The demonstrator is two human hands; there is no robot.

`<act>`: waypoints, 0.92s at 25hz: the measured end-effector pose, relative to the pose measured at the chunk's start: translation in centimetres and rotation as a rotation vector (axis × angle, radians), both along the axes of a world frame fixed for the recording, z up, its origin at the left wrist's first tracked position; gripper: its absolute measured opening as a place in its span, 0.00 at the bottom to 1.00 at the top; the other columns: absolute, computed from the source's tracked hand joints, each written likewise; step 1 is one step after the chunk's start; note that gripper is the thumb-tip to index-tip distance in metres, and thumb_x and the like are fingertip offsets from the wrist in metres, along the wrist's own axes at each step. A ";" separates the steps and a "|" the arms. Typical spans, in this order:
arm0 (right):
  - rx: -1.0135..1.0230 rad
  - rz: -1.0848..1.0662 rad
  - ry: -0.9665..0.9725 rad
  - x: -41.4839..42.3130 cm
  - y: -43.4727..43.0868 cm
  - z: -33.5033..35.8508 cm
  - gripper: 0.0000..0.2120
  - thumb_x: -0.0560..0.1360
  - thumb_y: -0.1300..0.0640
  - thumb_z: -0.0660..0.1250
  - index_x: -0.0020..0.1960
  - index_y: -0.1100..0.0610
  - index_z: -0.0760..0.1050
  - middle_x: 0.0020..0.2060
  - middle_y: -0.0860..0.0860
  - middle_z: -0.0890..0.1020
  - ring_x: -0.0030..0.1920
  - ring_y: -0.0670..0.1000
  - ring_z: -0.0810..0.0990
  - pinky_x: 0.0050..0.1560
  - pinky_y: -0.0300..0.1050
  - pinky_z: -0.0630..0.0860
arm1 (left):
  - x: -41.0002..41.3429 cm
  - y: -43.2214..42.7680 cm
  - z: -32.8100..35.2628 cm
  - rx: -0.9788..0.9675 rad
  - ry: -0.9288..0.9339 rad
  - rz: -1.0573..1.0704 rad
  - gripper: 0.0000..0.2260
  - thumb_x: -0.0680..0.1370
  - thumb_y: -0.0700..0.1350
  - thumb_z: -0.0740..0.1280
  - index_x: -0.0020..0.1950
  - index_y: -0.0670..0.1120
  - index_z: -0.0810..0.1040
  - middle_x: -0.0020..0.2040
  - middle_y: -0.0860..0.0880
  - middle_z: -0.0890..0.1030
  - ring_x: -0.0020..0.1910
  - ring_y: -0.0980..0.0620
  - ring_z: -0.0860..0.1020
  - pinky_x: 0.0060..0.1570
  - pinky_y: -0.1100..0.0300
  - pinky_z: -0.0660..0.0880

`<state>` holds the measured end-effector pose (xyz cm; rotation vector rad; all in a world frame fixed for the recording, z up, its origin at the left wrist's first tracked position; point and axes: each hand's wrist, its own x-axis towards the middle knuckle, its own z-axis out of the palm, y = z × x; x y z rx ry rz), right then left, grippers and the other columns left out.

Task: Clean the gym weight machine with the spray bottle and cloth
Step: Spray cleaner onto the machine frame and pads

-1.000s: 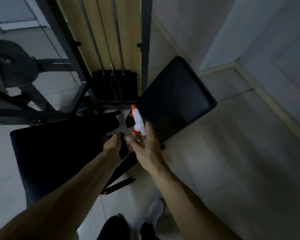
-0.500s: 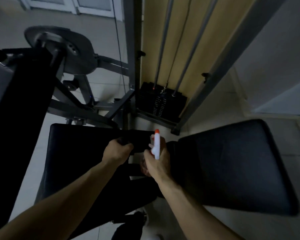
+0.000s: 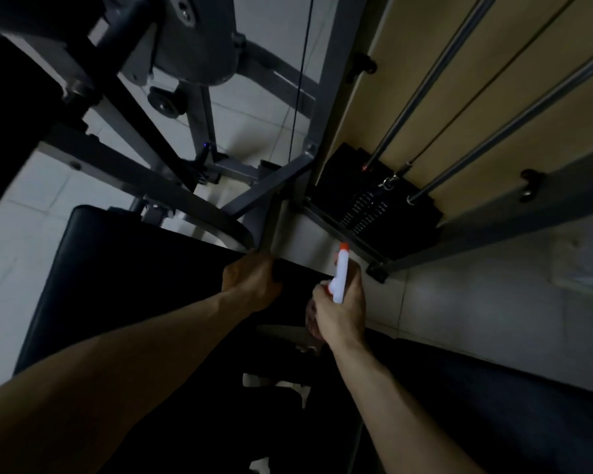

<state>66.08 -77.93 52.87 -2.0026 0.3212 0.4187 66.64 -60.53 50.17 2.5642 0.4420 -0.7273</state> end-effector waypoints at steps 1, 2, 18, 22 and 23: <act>0.003 0.011 0.001 1.3 0.1 -1.0 0.32 0.78 0.62 0.67 0.73 0.35 0.65 0.54 0.43 0.79 0.53 0.43 0.81 0.54 0.37 0.80 | 1.0 0.1 -1.3 0.057 0.022 -0.043 0.18 0.77 0.53 0.65 0.66 0.52 0.76 0.61 0.47 0.80 0.60 0.44 0.79 0.58 0.51 0.77; 0.001 0.023 -0.001 2.6 0.1 -1.9 0.31 0.78 0.63 0.67 0.73 0.36 0.65 0.54 0.40 0.78 0.53 0.38 0.80 0.50 0.29 0.77 | 1.9 0.0 -3.0 0.091 0.074 -0.078 0.20 0.79 0.53 0.66 0.69 0.50 0.73 0.65 0.46 0.78 0.63 0.43 0.77 0.60 0.50 0.76; -0.355 0.988 -0.082 12.6 -7.2 -13.6 0.14 0.75 0.49 0.59 0.60 0.45 0.73 0.40 0.42 0.72 0.41 0.51 0.76 0.40 0.52 0.77 | 2.4 -4.8 -10.4 -0.036 0.087 -0.064 0.17 0.75 0.54 0.69 0.63 0.54 0.80 0.63 0.49 0.81 0.62 0.45 0.78 0.61 0.51 0.76; -0.415 1.121 -0.012 11.5 -9.5 -14.0 0.06 0.78 0.47 0.64 0.43 0.42 0.70 0.37 0.43 0.74 0.39 0.49 0.75 0.40 0.44 0.70 | 3.5 -2.0 -8.3 -0.070 -0.099 0.465 0.18 0.71 0.55 0.68 0.60 0.57 0.81 0.55 0.51 0.82 0.54 0.47 0.81 0.57 0.51 0.79; -0.420 1.103 -0.027 11.2 -9.7 -14.1 0.08 0.78 0.43 0.64 0.43 0.44 0.71 0.37 0.43 0.75 0.39 0.48 0.76 0.39 0.44 0.70 | 3.5 -1.8 -7.9 -0.095 -0.112 0.504 0.17 0.72 0.52 0.69 0.61 0.57 0.81 0.57 0.51 0.82 0.56 0.47 0.81 0.58 0.51 0.79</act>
